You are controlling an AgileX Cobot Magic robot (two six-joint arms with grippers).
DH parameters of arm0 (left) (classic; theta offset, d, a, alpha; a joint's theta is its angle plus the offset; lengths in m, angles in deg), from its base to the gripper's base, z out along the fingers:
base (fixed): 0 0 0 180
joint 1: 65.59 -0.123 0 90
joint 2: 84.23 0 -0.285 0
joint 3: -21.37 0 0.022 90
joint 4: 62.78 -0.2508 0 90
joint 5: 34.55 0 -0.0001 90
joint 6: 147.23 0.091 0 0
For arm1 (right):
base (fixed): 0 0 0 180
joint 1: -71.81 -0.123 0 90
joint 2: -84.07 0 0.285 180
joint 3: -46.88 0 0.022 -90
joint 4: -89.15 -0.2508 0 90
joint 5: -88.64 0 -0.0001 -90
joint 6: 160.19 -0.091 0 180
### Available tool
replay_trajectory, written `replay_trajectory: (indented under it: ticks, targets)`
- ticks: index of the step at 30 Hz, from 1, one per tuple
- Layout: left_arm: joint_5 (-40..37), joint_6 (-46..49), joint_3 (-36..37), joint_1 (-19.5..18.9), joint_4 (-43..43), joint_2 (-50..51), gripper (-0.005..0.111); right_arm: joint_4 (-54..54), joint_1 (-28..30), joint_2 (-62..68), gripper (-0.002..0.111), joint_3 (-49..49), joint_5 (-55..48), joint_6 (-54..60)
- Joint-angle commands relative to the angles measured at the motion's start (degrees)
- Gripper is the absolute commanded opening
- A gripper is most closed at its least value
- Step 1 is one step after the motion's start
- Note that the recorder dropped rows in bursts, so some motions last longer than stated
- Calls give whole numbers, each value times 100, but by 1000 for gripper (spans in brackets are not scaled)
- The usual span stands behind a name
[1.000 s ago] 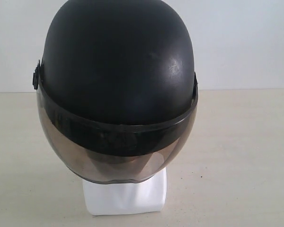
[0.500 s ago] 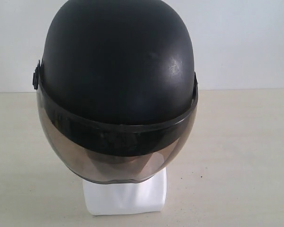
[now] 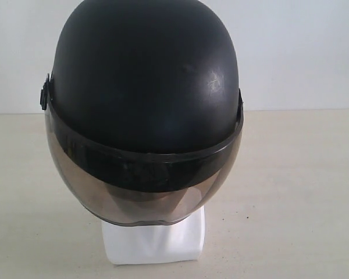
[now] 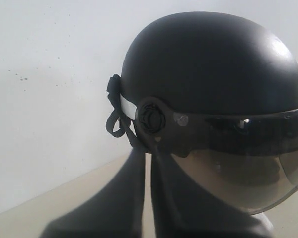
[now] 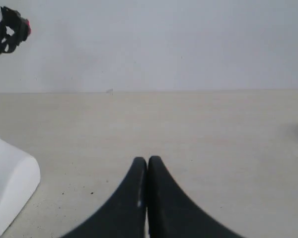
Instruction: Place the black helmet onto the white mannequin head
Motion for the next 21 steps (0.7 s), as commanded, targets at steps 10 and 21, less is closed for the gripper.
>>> replay_trajectory:
  ticks: [10,21]
  targets:
    - [50,-58,22,-19,71,-37,4,-189,20,-36,0,-68,-699,1]
    - [60,-58,22,-19,71,-36,4,-90,20,-36,0,-68,-762,34]
